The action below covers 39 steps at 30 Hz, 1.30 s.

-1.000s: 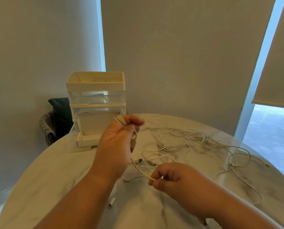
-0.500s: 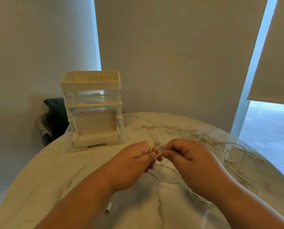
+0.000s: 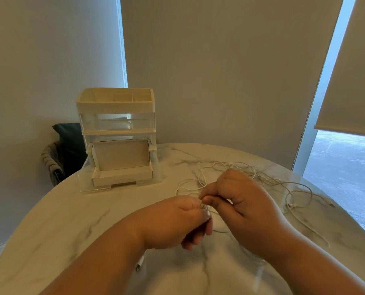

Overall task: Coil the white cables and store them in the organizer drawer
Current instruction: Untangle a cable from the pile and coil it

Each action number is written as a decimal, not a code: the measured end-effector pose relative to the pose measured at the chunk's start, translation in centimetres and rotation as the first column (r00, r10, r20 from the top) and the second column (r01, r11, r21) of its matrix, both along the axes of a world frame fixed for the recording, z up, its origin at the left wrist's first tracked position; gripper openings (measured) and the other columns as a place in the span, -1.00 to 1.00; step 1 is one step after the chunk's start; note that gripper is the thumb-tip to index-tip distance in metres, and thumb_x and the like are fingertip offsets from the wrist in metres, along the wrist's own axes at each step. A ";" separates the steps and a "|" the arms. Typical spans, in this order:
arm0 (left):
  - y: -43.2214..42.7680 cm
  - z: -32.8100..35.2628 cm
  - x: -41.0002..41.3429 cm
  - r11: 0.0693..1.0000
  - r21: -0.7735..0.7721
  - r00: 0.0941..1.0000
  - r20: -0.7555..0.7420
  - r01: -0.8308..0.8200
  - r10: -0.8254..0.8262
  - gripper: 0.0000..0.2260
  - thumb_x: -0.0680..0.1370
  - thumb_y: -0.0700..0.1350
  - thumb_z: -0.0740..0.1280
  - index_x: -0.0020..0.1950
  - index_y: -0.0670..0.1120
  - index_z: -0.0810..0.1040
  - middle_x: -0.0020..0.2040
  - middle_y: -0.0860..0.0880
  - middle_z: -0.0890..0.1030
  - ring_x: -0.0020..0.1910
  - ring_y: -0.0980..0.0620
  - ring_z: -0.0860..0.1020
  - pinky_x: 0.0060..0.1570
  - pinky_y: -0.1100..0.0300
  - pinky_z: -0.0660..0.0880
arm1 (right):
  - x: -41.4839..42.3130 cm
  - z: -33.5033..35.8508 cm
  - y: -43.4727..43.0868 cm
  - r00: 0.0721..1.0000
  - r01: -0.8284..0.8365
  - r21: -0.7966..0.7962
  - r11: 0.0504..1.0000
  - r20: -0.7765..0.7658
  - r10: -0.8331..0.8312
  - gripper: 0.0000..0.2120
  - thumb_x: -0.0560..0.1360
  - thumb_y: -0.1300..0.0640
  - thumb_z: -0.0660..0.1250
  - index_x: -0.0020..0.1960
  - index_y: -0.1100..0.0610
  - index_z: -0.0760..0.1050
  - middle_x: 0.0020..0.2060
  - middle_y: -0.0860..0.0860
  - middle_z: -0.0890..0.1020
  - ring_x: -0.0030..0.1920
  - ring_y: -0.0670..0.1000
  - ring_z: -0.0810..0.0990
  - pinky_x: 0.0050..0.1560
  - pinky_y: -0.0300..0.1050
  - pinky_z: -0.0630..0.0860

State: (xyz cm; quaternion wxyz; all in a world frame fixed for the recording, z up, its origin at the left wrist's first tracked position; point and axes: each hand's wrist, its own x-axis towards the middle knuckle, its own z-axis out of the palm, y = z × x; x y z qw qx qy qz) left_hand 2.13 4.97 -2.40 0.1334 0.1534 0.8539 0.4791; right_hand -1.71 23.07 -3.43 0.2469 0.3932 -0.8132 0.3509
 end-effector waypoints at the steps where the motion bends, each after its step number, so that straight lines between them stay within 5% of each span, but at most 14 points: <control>1: 0.0 0.0 0.0 1.000 0.014 1.000 -0.027 -0.010 0.010 -0.70 0.70 -0.07 0.12 -0.14 -0.08 0.55 -0.39 0.05 0.50 -0.40 0.09 0.44 -0.30 0.24 0.42 | -0.1 -0.1 0.0 1.000 -0.007 -0.022 1.000 0.010 0.008 -0.88 0.51 0.03 0.32 -0.07 -0.14 0.62 -0.17 -0.24 0.56 -0.04 -0.16 0.56 -0.03 -0.38 0.39; 5: -0.1 0.4 0.1 0.990 0.144 1.000 0.011 -0.004 0.002 -0.72 0.69 -0.10 0.13 -0.13 -0.13 0.52 -0.42 -0.01 0.39 -0.46 0.07 0.37 -0.48 0.22 0.29 | -0.8 -0.2 0.2 0.999 -0.022 -0.089 0.996 0.035 0.025 -0.86 0.51 0.11 0.36 -0.10 -0.11 0.65 -0.18 -0.23 0.57 -0.05 -0.16 0.56 -0.04 -0.45 0.36; 8: -0.3 0.2 0.1 0.956 0.286 0.992 0.084 0.066 -0.094 -0.68 0.65 -0.01 0.16 -0.25 -0.09 0.50 -0.46 -0.02 0.31 -0.49 0.04 0.30 -0.43 0.15 0.22 | -1.1 -0.5 0.1 0.996 -0.043 -0.123 0.992 0.074 0.053 -0.87 0.51 0.11 0.36 -0.10 -0.08 0.66 -0.19 -0.19 0.60 -0.05 -0.11 0.58 -0.04 -0.41 0.38; 12: -0.3 -0.4 -0.3 0.776 0.614 0.909 0.228 0.145 -0.350 -0.61 0.61 0.03 0.16 -0.39 -0.05 0.42 -0.53 0.06 0.22 -0.58 0.15 0.20 -0.48 0.34 0.22 | -0.9 -0.9 -0.6 0.948 -0.186 -0.230 0.955 0.214 0.236 -0.86 0.55 0.04 0.32 -0.10 -0.07 0.65 -0.19 -0.14 0.65 -0.08 -0.06 0.62 -0.04 -0.33 0.45; 15: -0.4 -0.7 -0.6 0.607 0.765 0.822 0.193 0.215 -0.535 -0.63 0.59 0.04 0.21 -0.41 -0.02 0.45 -0.55 0.07 0.21 -0.61 0.14 0.19 -0.50 0.37 0.21 | -0.4 -1.1 -1.5 0.812 -0.285 -0.411 0.866 0.376 0.446 -0.84 0.58 0.07 0.32 -0.10 -0.04 0.66 -0.21 -0.11 0.68 -0.13 -0.12 0.62 -0.04 -0.28 0.49; 17: -0.3 -0.7 -0.7 0.470 0.850 0.790 0.112 0.238 -0.602 -0.63 0.61 0.00 0.18 -0.39 -0.03 0.47 -0.54 0.05 0.20 -0.60 0.11 0.19 -0.50 0.34 0.23 | -0.3 -1.6 -2.0 0.725 -0.282 -0.498 0.820 0.449 0.522 -0.82 0.58 0.09 0.30 -0.07 0.08 0.67 -0.22 0.07 0.66 -0.15 0.02 0.56 -0.07 -0.08 0.53; 20: -0.4 -0.7 -1.1 0.347 0.913 0.793 0.044 0.215 -0.607 -0.63 0.63 -0.05 0.14 -0.35 -0.07 0.49 -0.52 0.05 0.23 -0.58 0.10 0.22 -0.49 0.30 0.26 | 0.0 -2.3 -2.6 0.727 -0.244 -0.527 0.814 0.456 0.513 -0.73 0.51 -0.02 0.27 0.04 0.09 0.66 -0.13 0.37 0.57 -0.12 0.19 0.52 0.01 0.37 0.48; 24: -0.8 -0.9 -1.6 0.240 0.957 0.818 0.003 0.166 -0.576 -0.65 0.65 -0.06 0.11 -0.28 -0.10 0.50 -0.48 0.05 0.27 -0.55 0.10 0.25 -0.48 0.25 0.26 | 0.4 -2.8 -3.0 0.710 -0.271 -0.545 0.793 0.444 0.547 -0.50 0.63 -0.14 0.09 0.20 0.24 0.56 -0.03 0.36 0.59 -0.01 0.49 0.51 0.04 0.50 0.42; 29: -0.2 -1.2 -1.7 0.215 0.970 0.843 0.019 0.116 -0.537 -0.69 0.66 -0.06 0.13 -0.23 -0.11 0.48 -0.46 0.05 0.29 -0.52 0.11 0.25 -0.43 0.23 0.29 | 0.1 -3.0 -3.7 0.674 -0.178 -0.621 0.763 0.488 0.554 -0.71 0.46 -0.19 0.29 0.05 -0.03 0.53 -0.15 0.22 0.56 -0.15 0.26 0.49 -0.04 0.33 0.49; 31: -0.1 -1.4 -1.8 0.199 0.975 0.848 0.022 0.098 -0.529 -0.70 0.67 -0.06 0.14 -0.22 -0.12 0.48 -0.48 0.03 0.35 -0.51 0.10 0.26 -0.41 0.22 0.30 | 0.3 -2.8 -3.8 0.637 -0.109 -0.643 0.758 0.540 0.550 -0.64 0.42 -0.16 0.31 0.00 0.12 0.48 -0.20 0.23 0.50 -0.16 0.18 0.41 -0.13 0.19 0.42; 34: -0.1 -1.6 -2.2 0.165 0.984 0.867 0.029 0.062 -0.497 -0.72 0.66 -0.07 0.16 -0.21 -0.12 0.49 -0.45 0.03 0.46 -0.50 0.10 0.26 -0.40 0.21 0.31 | 0.7 -2.6 -3.7 0.775 -0.087 -0.493 0.866 0.512 0.370 -0.73 0.58 -0.02 0.22 -0.06 0.20 0.46 -0.19 0.30 0.53 -0.19 0.11 0.47 -0.10 0.16 0.50; 36: -0.1 -1.6 -2.3 0.162 0.987 0.903 0.067 0.003 -0.424 -0.73 0.64 -0.08 0.19 -0.24 -0.11 0.48 -0.48 0.04 0.42 -0.52 0.11 0.25 -0.43 0.22 0.30 | 0.8 -2.5 -3.3 0.831 -0.068 -0.364 0.929 0.495 0.254 -0.82 0.66 0.14 0.17 -0.01 0.11 0.53 -0.15 0.10 0.60 -0.13 -0.08 0.55 -0.05 -0.06 0.50; 39: 0.1 -1.2 -2.1 0.186 0.972 0.963 0.178 -0.141 -0.202 -0.71 0.59 -0.09 0.21 -0.33 -0.06 0.41 -0.54 0.07 0.29 -0.59 0.14 0.25 -0.52 0.24 0.26 | 1.2 -1.3 -2.4 0.920 0.066 -0.234 0.970 0.390 0.031 -0.77 0.65 0.03 0.19 0.22 -0.24 0.49 0.10 -0.30 0.50 0.17 -0.32 0.45 0.11 -0.43 0.36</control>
